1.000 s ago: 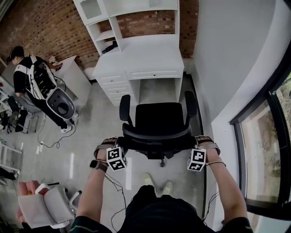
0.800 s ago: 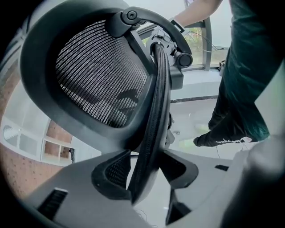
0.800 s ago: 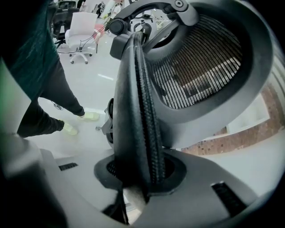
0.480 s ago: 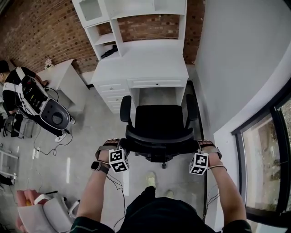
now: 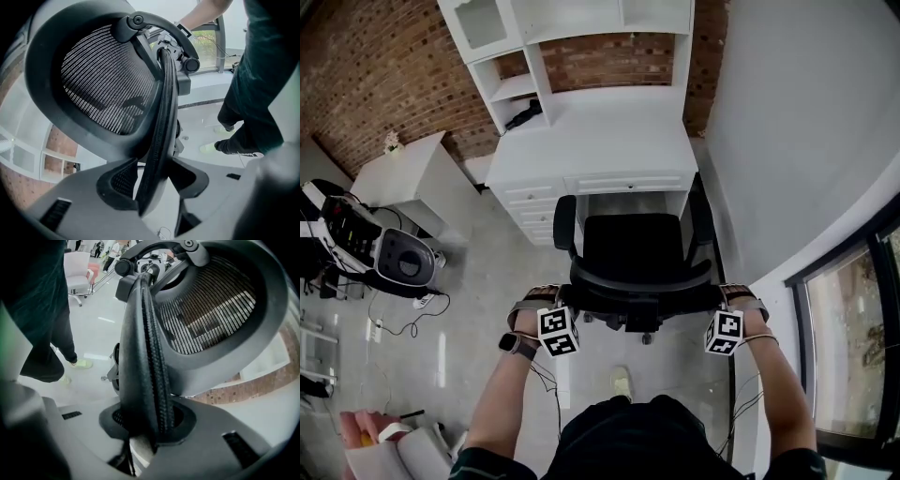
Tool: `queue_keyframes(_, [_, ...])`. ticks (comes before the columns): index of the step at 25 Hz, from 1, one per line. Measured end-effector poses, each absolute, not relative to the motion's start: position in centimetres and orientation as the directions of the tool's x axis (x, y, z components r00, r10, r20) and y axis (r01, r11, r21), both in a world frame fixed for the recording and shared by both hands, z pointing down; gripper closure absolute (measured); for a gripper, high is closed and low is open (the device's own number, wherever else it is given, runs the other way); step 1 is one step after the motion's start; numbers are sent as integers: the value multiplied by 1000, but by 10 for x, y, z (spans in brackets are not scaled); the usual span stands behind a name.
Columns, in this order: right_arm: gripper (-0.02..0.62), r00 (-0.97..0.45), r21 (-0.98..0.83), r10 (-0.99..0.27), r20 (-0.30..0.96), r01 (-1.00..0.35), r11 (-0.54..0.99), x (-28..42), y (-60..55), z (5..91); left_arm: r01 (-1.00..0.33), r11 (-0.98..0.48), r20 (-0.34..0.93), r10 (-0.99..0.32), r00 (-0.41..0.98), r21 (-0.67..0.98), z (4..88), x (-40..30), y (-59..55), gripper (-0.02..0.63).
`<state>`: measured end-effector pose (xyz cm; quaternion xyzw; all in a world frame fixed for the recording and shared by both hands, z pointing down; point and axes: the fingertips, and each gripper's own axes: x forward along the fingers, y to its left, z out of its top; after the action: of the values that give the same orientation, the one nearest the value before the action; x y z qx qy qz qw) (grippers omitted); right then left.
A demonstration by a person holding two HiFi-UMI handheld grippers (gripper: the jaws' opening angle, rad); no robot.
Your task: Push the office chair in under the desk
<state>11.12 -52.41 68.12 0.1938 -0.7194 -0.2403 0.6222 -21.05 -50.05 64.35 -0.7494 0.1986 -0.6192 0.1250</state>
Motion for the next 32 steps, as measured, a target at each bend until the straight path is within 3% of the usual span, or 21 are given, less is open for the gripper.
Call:
queue_keyframes(18, [514,-156,589,-579,801,24,808,100,-618,686,-149,-885,877,-460,141,-441,648,-222,-592,410])
queue_keyframes(32, [512,-181,578,-563,806,39,815,106,-625,690,-152,-890,877,-452,164,-430,652,-214,-594,405])
